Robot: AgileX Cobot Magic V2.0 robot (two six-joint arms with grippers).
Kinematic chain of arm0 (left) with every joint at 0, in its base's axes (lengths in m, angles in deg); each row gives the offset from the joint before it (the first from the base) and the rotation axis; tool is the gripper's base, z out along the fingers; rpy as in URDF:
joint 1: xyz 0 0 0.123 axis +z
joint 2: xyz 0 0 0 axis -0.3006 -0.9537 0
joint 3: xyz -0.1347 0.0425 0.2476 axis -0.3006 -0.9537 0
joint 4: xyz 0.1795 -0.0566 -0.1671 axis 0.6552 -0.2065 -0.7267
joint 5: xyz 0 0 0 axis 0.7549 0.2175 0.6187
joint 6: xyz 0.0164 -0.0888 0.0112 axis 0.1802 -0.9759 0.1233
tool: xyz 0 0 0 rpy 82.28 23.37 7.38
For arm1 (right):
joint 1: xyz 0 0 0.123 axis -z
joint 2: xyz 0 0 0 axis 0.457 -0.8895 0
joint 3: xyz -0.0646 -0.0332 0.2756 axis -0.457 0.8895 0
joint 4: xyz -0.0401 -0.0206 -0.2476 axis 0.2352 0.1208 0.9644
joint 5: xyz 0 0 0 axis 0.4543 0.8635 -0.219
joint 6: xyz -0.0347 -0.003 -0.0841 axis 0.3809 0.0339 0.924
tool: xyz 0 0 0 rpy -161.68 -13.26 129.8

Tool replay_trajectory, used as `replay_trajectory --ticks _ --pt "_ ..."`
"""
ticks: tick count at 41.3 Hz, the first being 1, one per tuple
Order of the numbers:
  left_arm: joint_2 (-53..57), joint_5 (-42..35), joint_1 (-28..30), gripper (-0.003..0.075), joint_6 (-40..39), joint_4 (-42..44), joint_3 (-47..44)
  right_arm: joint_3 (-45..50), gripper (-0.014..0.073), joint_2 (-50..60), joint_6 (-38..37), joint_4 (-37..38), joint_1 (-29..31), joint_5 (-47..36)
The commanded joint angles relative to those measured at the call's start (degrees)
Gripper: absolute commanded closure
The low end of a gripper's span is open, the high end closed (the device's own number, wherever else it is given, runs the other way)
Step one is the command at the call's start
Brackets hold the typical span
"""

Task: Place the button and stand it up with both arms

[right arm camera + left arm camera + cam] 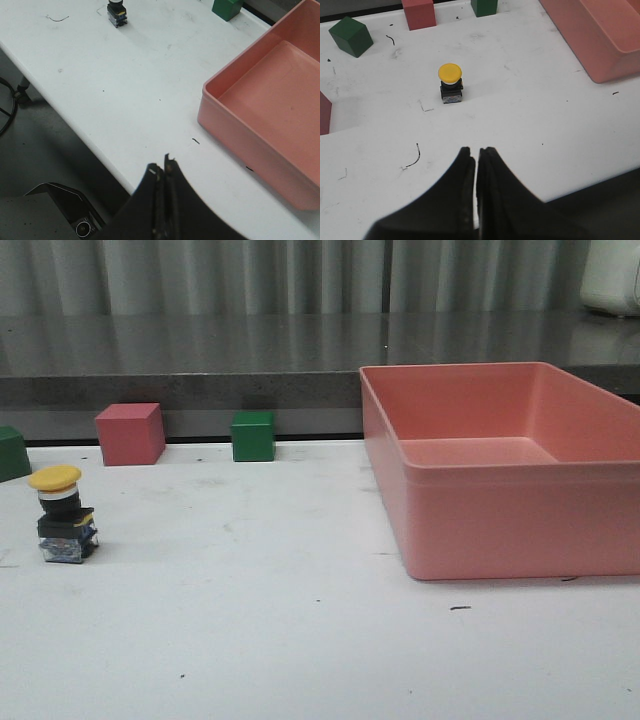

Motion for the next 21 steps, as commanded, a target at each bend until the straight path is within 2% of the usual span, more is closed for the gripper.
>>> replay_trajectory --ticks 1,21 --pt "-0.4 -3.5 -0.4 0.0740 -0.1 -0.9 2.0 -1.4 0.0661 0.0 0.6 -0.5 0.3 -3.8" --pt "0.6 -4.4 0.4 0.0740 -0.1 -0.9 0.7 -1.4 0.0661 0.0 0.6 -0.5 0.3 -3.7"
